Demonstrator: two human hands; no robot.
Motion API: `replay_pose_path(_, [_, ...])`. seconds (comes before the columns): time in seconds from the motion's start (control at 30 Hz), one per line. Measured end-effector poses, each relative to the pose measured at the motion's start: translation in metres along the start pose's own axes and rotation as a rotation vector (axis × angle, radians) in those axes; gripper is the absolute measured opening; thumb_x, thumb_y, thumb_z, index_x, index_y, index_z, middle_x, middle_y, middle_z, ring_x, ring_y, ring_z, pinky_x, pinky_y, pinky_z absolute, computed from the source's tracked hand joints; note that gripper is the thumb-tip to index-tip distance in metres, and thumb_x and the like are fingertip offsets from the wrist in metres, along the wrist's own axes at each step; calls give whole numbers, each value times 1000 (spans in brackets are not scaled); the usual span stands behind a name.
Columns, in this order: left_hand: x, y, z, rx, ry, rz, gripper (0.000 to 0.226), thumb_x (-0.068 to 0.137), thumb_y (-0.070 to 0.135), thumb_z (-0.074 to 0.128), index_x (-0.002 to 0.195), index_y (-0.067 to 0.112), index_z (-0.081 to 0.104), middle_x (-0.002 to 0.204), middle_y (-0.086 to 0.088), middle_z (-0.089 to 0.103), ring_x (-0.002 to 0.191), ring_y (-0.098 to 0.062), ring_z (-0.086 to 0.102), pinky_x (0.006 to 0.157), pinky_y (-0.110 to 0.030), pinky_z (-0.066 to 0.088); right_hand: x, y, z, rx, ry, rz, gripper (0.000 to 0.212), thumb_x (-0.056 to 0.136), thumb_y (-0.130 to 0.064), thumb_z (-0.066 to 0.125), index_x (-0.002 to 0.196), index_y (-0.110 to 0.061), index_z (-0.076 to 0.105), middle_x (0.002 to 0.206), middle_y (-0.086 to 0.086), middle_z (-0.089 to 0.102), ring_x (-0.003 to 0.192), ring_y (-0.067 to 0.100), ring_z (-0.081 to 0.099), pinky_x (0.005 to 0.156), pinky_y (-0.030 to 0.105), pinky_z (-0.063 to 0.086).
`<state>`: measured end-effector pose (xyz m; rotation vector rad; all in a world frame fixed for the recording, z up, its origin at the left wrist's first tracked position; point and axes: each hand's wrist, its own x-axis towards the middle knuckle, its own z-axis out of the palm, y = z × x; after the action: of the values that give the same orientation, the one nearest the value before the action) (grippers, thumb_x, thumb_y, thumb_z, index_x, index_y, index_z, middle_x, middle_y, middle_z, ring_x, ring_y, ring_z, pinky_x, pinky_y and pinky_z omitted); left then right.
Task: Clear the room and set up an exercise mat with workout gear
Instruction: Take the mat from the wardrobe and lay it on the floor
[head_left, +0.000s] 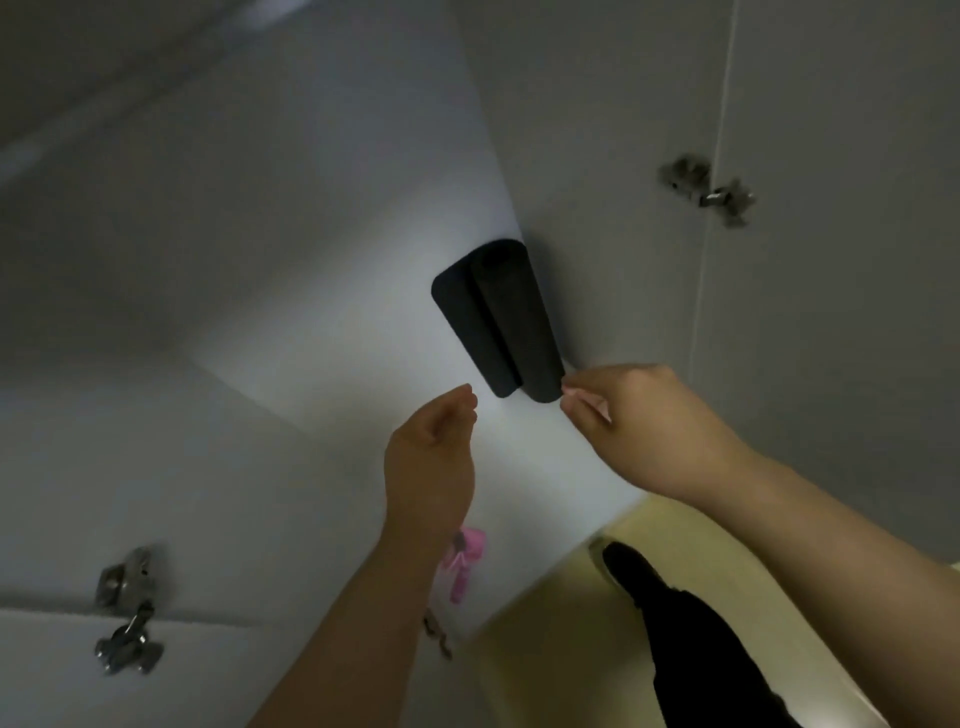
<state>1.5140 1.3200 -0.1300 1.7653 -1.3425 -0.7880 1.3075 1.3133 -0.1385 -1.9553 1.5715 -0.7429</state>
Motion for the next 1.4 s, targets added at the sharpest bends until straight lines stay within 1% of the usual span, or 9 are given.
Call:
replay_pose_path(0.07, [29,-15,13,-7,2,-23,22,100,20,57,116,23,73,112,8,74,106,-5,68,104,-34,51,37,20,20,19,5,35,26,103,-31,51,91,-17,70,80,-2,67,71,13,59,69,31,48])
replay_pose_path(0.43, [253,-115,132,84,-22,-152,30,105,26,48,128,20,66,124,5,70,115,-7,63,106,-32,48,261,150,160,172,-13,429,41,101,-41,52,133,-16,61,126,8,68,112,29,63,99,40,49])
replay_pose_path(0.53, [304,-128,150,110,-8,-121,31,104,24,47,127,17,67,123,2,70,114,-9,64,105,-35,49,324,172,172,300,-1,549,52,101,-43,52,142,-10,51,130,15,65,101,29,63,101,38,44])
replay_pose_path(0.73, [379,-146,164,115,12,-144,32,104,26,48,130,20,65,122,3,70,112,-8,64,104,-33,49,466,200,207,404,84,621,78,97,-50,58,151,-2,29,153,14,42,138,29,43,107,29,36])
replay_pose_path(0.93, [400,-167,161,113,26,-204,26,104,24,47,96,29,71,97,5,69,93,-4,63,89,-26,51,552,197,230,416,83,695,106,87,-66,61,154,0,11,160,14,30,142,28,38,113,33,37])
replay_pose_path(1.03, [396,-171,157,97,35,-210,28,103,25,50,125,23,68,115,9,71,105,-4,66,100,-32,51,565,208,237,253,-38,694,90,100,-52,51,156,0,3,165,18,16,150,29,25,121,39,24])
replay_pose_path(1.13, [388,-168,153,121,43,-205,29,103,25,49,127,22,66,115,8,71,106,-4,66,101,-34,51,548,213,230,128,-9,643,68,108,-35,40,154,4,11,164,22,15,150,33,20,123,39,13])
replay_pose_path(1.23, [382,-163,144,190,53,-180,24,104,22,48,113,23,70,94,13,68,91,3,63,92,-24,50,518,196,222,-16,-52,495,50,108,-26,41,150,-1,32,156,11,35,137,31,41,118,41,29])
replay_pose_path(1.4, [363,-138,120,339,103,-74,39,102,28,54,141,24,53,141,8,55,130,-5,49,91,-5,34,454,152,219,151,78,477,40,102,-15,42,142,-7,40,140,11,53,123,24,55,102,31,45])
